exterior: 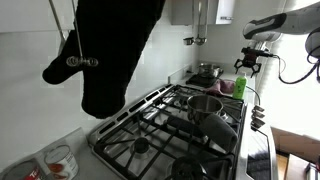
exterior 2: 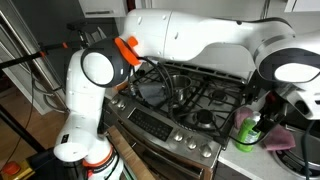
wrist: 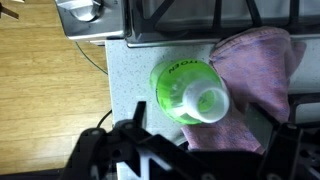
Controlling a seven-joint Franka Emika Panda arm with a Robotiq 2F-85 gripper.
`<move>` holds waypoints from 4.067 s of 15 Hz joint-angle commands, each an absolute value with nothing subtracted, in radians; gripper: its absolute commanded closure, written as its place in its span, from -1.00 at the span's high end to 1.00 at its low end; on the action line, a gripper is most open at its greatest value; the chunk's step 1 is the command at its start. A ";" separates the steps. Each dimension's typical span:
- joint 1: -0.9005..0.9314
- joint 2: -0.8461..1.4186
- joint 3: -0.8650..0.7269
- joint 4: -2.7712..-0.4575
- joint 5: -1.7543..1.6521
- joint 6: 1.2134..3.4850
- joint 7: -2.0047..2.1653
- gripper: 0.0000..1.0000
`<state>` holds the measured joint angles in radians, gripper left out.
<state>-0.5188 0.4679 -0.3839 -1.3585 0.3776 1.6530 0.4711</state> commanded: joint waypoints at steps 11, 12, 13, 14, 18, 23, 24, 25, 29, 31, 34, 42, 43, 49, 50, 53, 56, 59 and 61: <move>-0.638 0.608 -0.314 -1.219 0.503 1.503 0.487 1.00; -0.642 0.615 -0.309 -1.213 0.509 1.493 0.488 0.96; -0.647 0.621 -0.303 -1.208 0.519 1.486 0.491 0.48; -0.653 0.626 -0.296 -1.201 0.531 1.473 0.490 0.46; -0.674 0.650 -0.275 -1.179 0.569 1.440 0.493 -0.06; -0.624 0.597 -0.278 -1.222 0.536 1.454 0.491 -0.09; -0.601 0.572 -0.279 -1.241 0.510 1.466 0.483 -0.09; -0.562 0.539 -0.286 -1.273 0.462 1.493 0.468 -0.09; -0.413 0.390 -0.292 -1.429 0.277 1.615 0.467 -0.09; -0.340 0.318 -0.284 -1.513 0.189 1.719 0.474 -0.09; -0.238 0.216 -0.270 -1.652 0.073 1.914 0.494 -0.09; -0.130 0.105 -0.208 -1.845 -0.045 2.235 0.604 0.41; -0.121 0.078 -0.196 -1.890 -0.051 2.265 0.624 0.41; -0.118 0.028 -0.187 -1.954 -0.056 2.286 0.639 0.41; -0.118 0.028 -0.187 -1.956 -0.056 2.287 0.639 0.41; -0.118 0.028 -0.187 -1.959 -0.056 2.289 0.639 0.41; -0.091 -0.004 -0.158 -1.993 -0.132 2.333 0.641 -0.09; -0.055 -0.045 -0.100 -2.024 -0.253 2.321 0.735 -0.09; -0.037 -0.065 -0.061 -2.047 -0.359 2.308 0.864 -0.09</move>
<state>-0.0631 0.0000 -0.1015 -1.9769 -0.2275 2.3154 0.7179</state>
